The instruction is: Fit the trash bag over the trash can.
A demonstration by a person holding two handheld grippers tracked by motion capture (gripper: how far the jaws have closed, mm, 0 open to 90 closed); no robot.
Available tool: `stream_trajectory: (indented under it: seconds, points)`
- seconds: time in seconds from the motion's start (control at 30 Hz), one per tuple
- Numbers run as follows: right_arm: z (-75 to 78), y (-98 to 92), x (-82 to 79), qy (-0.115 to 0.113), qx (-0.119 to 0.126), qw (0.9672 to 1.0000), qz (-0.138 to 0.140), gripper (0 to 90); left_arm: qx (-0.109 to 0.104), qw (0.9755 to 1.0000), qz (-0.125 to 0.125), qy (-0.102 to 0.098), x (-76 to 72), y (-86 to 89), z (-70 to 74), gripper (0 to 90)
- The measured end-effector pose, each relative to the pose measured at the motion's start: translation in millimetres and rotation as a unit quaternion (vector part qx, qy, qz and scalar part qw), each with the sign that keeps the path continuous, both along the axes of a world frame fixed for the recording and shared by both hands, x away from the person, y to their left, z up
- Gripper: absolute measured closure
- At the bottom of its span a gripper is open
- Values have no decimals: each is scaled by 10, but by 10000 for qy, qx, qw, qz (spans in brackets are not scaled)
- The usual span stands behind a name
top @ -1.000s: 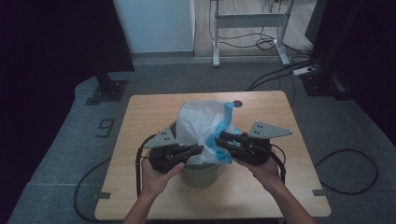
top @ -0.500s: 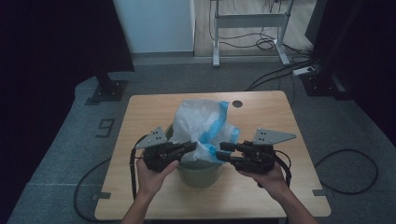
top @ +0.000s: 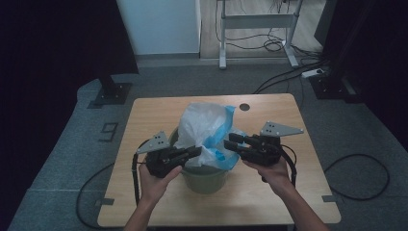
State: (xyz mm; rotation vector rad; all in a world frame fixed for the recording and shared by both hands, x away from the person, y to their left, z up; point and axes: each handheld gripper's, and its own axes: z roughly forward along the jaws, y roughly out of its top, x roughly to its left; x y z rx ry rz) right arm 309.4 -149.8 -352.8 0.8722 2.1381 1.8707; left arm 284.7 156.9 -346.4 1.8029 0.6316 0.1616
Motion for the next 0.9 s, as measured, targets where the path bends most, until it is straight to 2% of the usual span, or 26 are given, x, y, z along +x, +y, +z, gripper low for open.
stream_trajectory:
  seconds: [0.13, 0.27, 0.37, 0.5, 0.6, 0.9]
  points:
    - [12, 44, 37, 1, 32, 10000, 2, 662, 14, 10000, -17, 11, 2, -2, -8, 898]
    - [26, 83, 71, -53, 86, 9999, 132, 768, 9, 10000, -32, 31, 5, 2, -11, 898]
    - [40, 102, 90, -72, 192, 9996, 210, 891, -21, 10000, -57, 39, 4, 10, -14, 898]
    - [62, 104, 93, -183, 153, 9996, 128, 893, -181, 9998, -102, 75, 4, 70, -16, 896]
    - [73, 66, 104, -154, 158, 9998, -10, 894, -335, 9993, -123, 103, 0, 150, -6, 897]
    - [116, -37, 116, -198, 17, 9993, -304, 894, -561, 9984, -113, -14, -12, 293, 26, 896]
